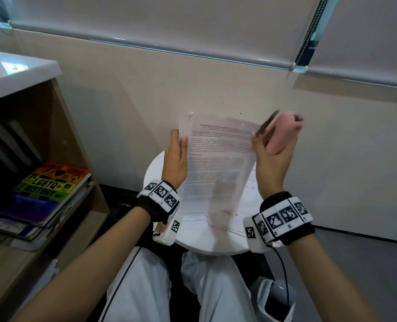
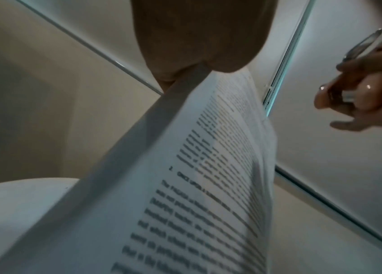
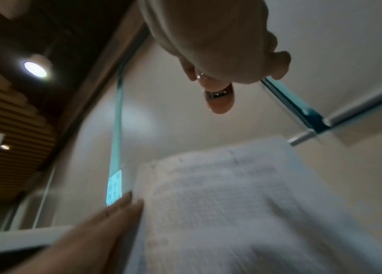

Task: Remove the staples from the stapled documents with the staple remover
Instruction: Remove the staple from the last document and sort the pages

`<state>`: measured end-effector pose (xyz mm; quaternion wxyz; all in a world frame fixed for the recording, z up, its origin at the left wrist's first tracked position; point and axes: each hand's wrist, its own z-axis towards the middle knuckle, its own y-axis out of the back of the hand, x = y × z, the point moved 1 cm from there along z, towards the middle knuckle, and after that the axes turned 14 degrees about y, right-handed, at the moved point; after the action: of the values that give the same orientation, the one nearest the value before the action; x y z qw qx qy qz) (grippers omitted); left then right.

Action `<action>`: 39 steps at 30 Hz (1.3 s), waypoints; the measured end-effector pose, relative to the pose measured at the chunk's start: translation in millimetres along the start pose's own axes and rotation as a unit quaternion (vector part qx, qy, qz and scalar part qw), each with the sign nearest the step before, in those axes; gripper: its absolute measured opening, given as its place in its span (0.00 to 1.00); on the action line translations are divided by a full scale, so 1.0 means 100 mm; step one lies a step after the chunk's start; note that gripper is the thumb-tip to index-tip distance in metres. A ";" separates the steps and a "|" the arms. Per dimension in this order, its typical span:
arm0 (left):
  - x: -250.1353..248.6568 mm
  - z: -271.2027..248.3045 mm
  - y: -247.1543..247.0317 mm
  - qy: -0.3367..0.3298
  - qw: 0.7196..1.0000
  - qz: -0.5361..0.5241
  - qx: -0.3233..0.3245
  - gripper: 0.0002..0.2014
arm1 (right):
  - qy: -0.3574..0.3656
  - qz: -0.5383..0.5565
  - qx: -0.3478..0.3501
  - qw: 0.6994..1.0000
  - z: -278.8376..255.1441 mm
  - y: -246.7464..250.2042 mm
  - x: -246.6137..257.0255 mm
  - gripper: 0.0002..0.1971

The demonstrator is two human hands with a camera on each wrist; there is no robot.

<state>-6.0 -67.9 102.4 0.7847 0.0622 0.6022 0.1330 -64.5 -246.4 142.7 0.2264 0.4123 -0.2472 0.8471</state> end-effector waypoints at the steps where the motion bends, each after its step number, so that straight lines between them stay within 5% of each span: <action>1: 0.00 0.00 0.01 -0.005 1.000 0.006 0.004 0.08 | 0.012 0.036 -0.020 0.999 0.06 -0.08 0.10 0.32; 5: -0.01 -0.04 0.03 0.009 1.000 -0.010 0.009 0.09 | 0.013 0.139 -0.056 0.989 0.26 -0.49 0.51 0.15; 8: -0.02 -0.11 0.04 0.013 1.000 -0.010 0.017 0.10 | -0.050 0.180 -0.040 0.982 0.31 -0.86 0.62 0.17; 13: -0.03 -0.21 0.08 -0.005 0.999 0.035 0.022 0.11 | -0.114 0.129 0.023 0.985 0.22 -1.20 0.54 0.10; 16: -0.02 -0.23 0.12 -0.005 0.998 0.053 0.023 0.12 | -0.086 0.053 0.057 0.993 0.14 -1.26 0.45 0.01; 22: -0.08 -0.26 0.15 0.017 0.999 0.033 0.006 0.12 | 0.038 -0.110 0.097 0.988 0.01 -1.35 0.24 0.15; 28: 0.00 -0.23 0.15 0.069 0.997 0.003 -0.033 0.13 | 0.023 -0.056 0.020 0.998 0.04 -1.33 0.22 0.18; 39: -0.18 -0.29 0.05 -0.012 0.999 0.026 -0.028 0.13 | 0.055 -0.094 0.045 0.993 0.04 -1.32 0.21 0.13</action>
<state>-39.3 -69.5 112.4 0.7899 0.0575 0.5866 0.1691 3.7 -143.0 192.0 0.2996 0.3960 -0.1557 0.8539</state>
